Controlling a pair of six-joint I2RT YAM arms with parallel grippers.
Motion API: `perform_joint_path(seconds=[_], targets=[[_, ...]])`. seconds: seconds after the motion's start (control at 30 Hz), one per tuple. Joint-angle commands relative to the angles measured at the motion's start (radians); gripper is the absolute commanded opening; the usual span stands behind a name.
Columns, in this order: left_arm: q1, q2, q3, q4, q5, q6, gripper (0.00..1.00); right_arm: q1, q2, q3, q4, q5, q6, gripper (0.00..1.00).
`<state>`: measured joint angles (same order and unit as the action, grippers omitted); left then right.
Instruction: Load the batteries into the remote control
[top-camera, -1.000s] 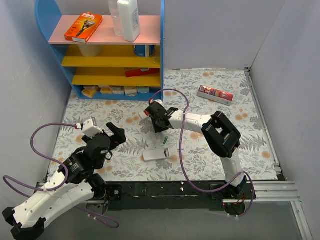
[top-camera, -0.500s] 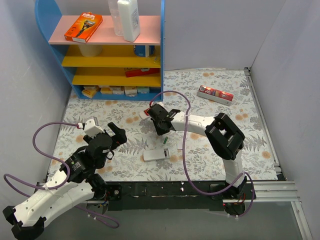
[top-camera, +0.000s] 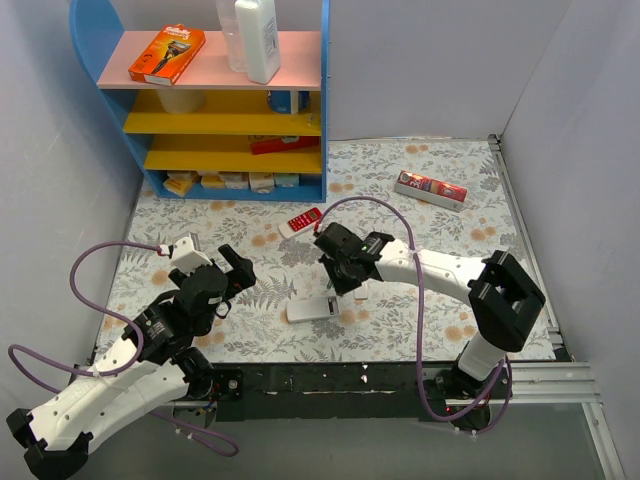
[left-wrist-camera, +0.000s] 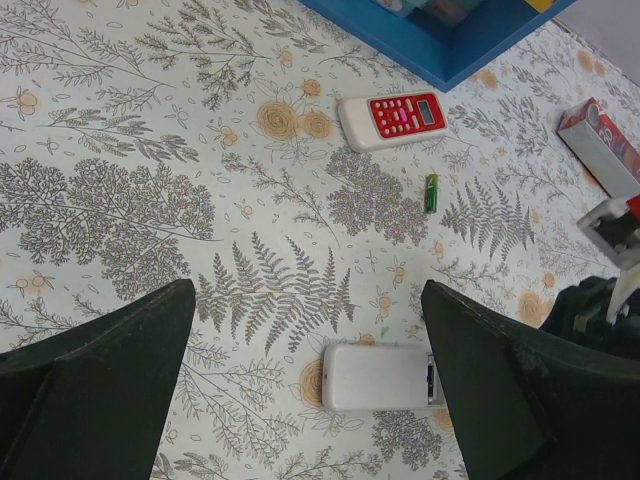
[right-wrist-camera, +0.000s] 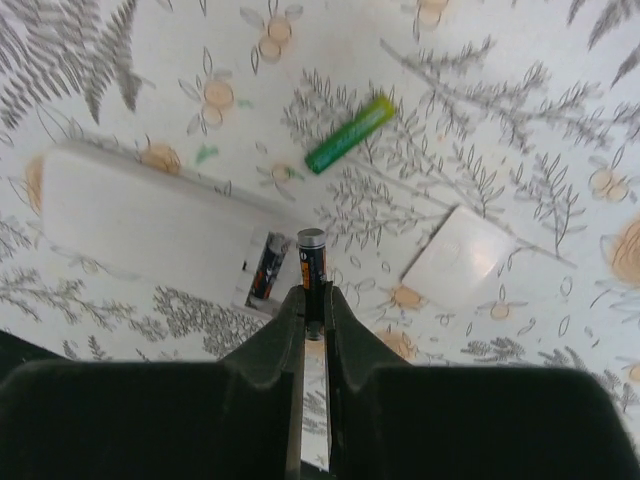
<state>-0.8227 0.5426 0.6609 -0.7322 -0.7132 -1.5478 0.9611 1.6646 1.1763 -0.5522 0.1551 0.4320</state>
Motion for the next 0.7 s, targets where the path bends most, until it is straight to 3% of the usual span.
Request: perform_joint_path(seconds=[0.0, 0.67], targets=[[0.000, 0.005, -0.009, 0.007, -0.006, 0.008, 0.98, 0.039, -0.060, -0.055, -0.106, -0.014, 0.068, 0.05], [0.000, 0.008, -0.009, 0.001, -0.008, -0.001, 0.98, 0.097, 0.026, -0.021, -0.120, -0.032, 0.140, 0.08]])
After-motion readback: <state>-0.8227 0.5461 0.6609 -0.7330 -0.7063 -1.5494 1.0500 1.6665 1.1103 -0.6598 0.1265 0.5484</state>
